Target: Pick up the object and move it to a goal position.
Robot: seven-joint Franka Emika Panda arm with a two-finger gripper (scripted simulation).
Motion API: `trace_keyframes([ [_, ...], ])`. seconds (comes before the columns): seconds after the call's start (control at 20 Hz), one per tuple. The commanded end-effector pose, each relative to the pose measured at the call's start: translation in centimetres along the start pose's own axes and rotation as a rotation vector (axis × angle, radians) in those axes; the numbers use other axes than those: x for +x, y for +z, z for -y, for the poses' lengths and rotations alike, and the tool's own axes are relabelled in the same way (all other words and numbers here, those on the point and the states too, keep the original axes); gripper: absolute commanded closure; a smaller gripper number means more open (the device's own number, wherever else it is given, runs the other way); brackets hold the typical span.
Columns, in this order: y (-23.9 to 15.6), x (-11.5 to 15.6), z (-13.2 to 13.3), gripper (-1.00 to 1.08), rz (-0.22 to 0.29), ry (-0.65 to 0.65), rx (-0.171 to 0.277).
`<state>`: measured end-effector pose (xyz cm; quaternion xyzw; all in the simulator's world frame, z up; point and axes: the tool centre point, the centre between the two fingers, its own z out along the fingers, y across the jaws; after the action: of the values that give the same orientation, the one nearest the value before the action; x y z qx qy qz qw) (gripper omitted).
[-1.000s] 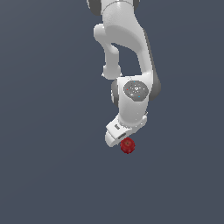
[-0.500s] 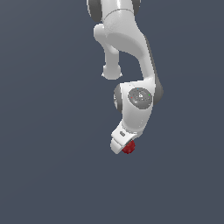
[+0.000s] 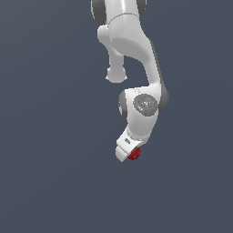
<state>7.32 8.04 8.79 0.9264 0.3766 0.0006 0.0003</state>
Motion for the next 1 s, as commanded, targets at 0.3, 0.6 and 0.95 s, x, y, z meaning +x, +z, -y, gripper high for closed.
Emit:
trace_keyframes([
  [0.3,4.0,-0.1,0.1,-0.92,0.001,-0.005,0.001],
  [0.6,4.2,0.0,0.0,1.08,0.001,-0.005,0.001],
  [0.95,4.2,0.0,0.0,1.08,0.001,-0.005,0.001],
])
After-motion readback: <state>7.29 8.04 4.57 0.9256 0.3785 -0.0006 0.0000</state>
